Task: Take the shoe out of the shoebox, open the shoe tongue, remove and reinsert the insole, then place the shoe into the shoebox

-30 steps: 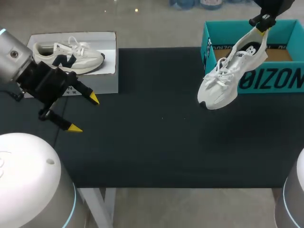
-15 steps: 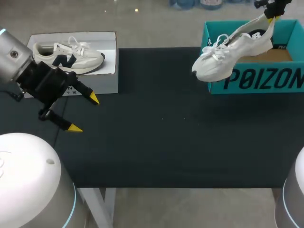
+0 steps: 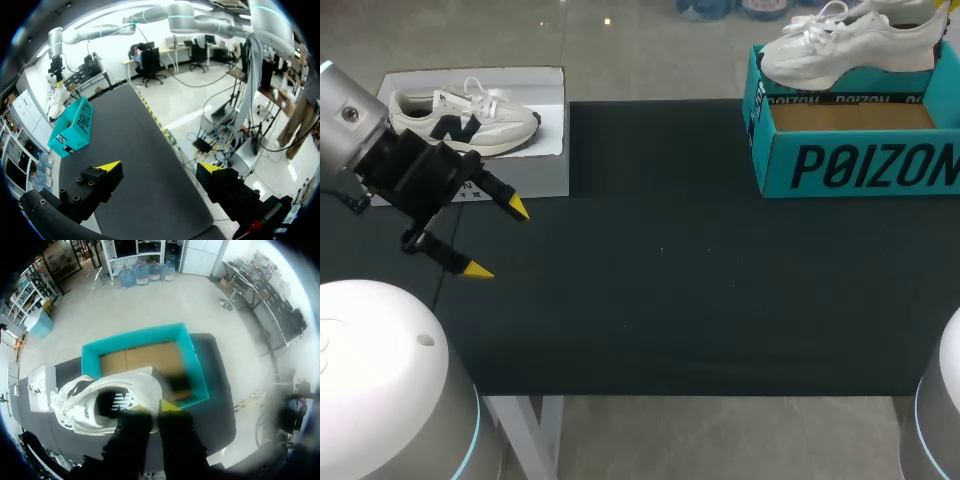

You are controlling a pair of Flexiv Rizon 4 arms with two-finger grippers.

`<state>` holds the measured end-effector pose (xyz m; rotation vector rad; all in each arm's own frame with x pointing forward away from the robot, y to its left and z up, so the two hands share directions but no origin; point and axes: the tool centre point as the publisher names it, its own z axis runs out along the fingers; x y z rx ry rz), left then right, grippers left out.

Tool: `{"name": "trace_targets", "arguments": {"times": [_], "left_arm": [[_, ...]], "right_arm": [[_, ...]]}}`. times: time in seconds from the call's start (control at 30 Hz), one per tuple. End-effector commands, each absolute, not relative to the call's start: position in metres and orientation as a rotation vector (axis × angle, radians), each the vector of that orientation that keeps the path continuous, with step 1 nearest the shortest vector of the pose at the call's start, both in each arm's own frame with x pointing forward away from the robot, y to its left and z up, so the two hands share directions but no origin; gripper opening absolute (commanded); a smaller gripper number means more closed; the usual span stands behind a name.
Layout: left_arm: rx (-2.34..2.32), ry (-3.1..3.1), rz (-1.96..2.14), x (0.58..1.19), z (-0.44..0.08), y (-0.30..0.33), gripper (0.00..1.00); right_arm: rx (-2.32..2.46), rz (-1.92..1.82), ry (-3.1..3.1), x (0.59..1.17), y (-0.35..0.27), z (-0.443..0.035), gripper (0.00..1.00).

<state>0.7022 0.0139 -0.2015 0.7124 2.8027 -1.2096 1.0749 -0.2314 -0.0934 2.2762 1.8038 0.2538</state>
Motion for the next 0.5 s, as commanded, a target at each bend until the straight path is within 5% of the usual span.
{"name": "trace_targets", "arguments": {"times": [0.03,0.5], "left_arm": [[0.714,2.806,-1.205,0.702,-0.201,0.014,1.0],[0.714,2.806,-1.205,0.702,-0.201,0.014,1.0]], "right_arm": [[2.347,0.333,1.749,1.089,-0.248,-0.109,0.0],[2.339,0.414,1.671,1.124,-0.267,-0.155,0.0]]}}
